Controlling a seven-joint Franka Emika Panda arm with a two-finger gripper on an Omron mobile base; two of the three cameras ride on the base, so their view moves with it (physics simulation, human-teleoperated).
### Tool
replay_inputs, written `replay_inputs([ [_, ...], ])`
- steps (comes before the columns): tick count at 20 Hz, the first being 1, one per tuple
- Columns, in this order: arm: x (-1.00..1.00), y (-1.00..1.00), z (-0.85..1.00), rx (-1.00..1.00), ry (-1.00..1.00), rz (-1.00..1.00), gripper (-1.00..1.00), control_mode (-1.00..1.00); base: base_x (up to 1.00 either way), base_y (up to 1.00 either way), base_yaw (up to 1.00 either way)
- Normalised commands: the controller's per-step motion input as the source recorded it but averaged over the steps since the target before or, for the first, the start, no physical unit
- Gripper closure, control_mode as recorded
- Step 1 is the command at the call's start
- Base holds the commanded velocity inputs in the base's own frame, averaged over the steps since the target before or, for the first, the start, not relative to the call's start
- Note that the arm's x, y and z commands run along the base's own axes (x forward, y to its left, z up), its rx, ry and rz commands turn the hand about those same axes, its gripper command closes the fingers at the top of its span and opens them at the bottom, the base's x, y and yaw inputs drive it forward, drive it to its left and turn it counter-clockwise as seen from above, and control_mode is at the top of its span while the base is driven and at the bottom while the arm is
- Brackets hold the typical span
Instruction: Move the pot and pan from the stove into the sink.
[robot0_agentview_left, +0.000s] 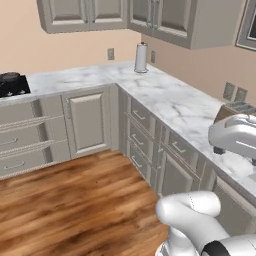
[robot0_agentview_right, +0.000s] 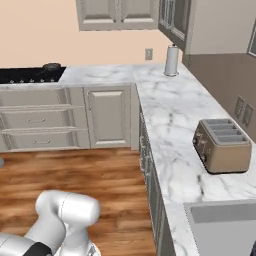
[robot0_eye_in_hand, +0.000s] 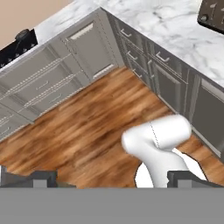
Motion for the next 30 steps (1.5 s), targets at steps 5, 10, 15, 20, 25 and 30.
replay_inputs([
  [5,0.0,0.0,0.0,0.0,0.0,0.0,-1.0,1.0,0.94,0.27,0.0],
  [10,0.0,0.0,0.0,0.0,0.0,0.0,-1.0,1.0,0.95,0.29,0.0],
  [15,0.0,0.0,0.0,0.0,0.0,0.0,-1.0,1.0,0.98,0.32,0.0],
  [20,0.0,0.0,0.0,0.0,0.0,0.0,-1.0,1.0,0.99,0.36,0.0],
  [25,0.0,0.0,0.0,0.0,0.0,0.0,-1.0,1.0,0.97,0.35,0.0],
  [30,0.0,0.0,0.0,0.0,0.0,0.0,-1.0,1.0,0.64,0.34,-0.03],
])
